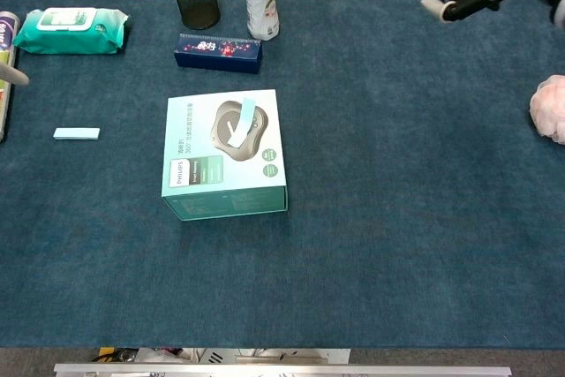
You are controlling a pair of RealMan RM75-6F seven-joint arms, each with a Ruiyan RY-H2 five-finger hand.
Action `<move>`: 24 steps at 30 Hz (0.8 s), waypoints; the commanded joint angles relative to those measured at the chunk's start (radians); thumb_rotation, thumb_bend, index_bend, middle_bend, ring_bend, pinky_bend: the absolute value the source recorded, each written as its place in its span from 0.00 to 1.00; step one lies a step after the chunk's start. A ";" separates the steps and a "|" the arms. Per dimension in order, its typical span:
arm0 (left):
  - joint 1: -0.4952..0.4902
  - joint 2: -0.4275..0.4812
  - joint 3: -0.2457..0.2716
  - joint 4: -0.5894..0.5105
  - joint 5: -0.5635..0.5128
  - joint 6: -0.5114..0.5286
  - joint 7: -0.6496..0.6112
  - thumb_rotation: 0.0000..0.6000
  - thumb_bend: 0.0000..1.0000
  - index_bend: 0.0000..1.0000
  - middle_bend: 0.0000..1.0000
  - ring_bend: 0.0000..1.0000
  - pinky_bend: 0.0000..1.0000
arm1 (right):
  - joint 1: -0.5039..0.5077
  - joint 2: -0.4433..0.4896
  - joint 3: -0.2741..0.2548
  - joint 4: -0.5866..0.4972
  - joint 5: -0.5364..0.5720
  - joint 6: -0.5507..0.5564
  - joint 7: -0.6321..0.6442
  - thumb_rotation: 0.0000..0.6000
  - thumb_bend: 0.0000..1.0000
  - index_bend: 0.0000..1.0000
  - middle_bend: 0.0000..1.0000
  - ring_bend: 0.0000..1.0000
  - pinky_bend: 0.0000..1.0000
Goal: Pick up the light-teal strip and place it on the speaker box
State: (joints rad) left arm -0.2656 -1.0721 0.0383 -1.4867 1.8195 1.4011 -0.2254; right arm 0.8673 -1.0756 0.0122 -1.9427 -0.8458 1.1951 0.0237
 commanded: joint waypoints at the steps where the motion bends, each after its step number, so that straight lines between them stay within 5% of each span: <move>1: -0.062 0.015 0.015 -0.022 0.046 -0.061 0.010 1.00 0.52 0.27 0.84 0.85 0.65 | -0.050 0.028 0.000 -0.011 -0.040 0.039 -0.014 1.00 0.34 0.45 0.65 0.60 0.82; 8: -0.185 0.026 0.017 -0.082 0.102 -0.187 0.031 1.00 0.75 0.27 1.00 1.00 0.90 | -0.090 0.053 0.052 0.008 -0.028 0.019 -0.035 1.00 0.34 0.45 0.65 0.59 0.82; 13: -0.274 0.036 0.014 -0.146 0.087 -0.325 0.060 1.00 0.86 0.23 1.00 1.00 0.94 | -0.103 0.046 0.081 0.034 -0.002 -0.025 -0.052 1.00 0.34 0.45 0.65 0.59 0.82; 24: -0.429 0.022 -0.052 -0.274 -0.049 -0.572 0.184 1.00 0.87 0.20 1.00 1.00 0.94 | -0.122 0.016 0.137 0.080 0.022 -0.087 -0.081 1.00 0.38 0.45 0.65 0.60 0.82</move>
State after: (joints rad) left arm -0.6676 -1.0462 0.0039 -1.7385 1.8056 0.8641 -0.0637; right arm 0.7471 -1.0588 0.1463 -1.8649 -0.8242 1.1102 -0.0563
